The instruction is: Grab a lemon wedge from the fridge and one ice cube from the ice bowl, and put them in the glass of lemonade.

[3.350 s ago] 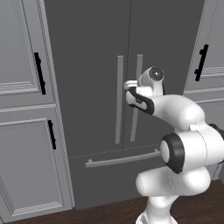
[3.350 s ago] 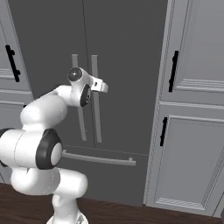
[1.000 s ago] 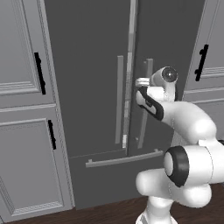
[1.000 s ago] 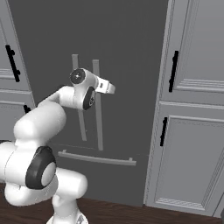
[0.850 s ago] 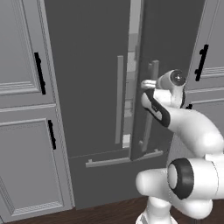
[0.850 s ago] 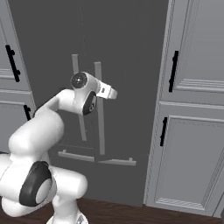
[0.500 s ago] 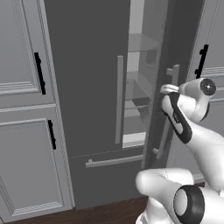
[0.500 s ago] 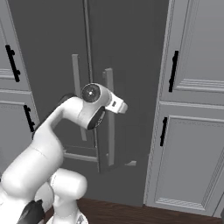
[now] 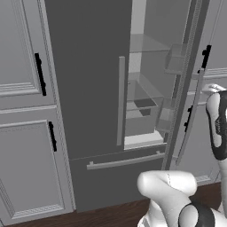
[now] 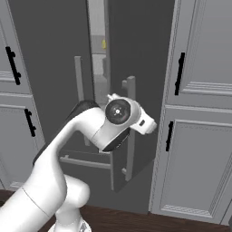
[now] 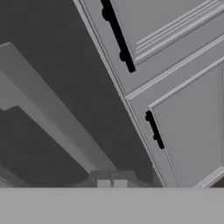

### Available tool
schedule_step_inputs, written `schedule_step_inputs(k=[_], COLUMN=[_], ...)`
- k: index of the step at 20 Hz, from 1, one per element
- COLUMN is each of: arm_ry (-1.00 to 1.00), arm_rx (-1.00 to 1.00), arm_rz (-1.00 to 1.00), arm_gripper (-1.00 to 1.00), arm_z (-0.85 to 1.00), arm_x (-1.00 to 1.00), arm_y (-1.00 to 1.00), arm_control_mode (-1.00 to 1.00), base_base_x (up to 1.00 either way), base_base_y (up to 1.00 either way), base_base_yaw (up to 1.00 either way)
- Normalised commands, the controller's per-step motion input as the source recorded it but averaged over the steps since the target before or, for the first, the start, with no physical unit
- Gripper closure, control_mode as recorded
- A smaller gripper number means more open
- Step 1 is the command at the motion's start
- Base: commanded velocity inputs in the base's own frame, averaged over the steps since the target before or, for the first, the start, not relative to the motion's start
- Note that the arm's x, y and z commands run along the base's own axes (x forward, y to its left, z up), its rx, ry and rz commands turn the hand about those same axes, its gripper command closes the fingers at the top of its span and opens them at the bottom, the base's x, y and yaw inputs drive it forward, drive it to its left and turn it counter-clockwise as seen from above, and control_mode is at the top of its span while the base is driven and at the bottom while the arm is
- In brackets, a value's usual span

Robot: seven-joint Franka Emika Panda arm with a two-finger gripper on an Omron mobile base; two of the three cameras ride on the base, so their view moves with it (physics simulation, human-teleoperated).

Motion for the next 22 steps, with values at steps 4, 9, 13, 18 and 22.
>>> schedule_step_inputs(k=[4,9,13,18,22], arm_ry=[0.0,-0.04,-0.01,0.2,0.25], arm_rx=[0.0,-0.02,-0.15,-0.39,-0.55], arm_rz=[-0.05,0.05,0.03,-0.05,-0.14], arm_gripper=[-1.0,-1.0,-1.0,-1.0,-1.0], arm_z=[0.8,1.0,0.93,0.29,-0.11], arm_x=[-0.84,-0.99,-0.48,0.17,0.7], arm_y=[-0.2,0.47,0.95,1.0,1.0], arm_control_mode=[-1.0,-1.0,-1.0,-1.0,-1.0], base_base_x=[0.0,0.0,0.0,0.0,0.0], base_base_y=[0.0,0.0,0.0,0.0,0.0], base_base_yaw=[0.0,0.0,0.0,0.0,0.0])
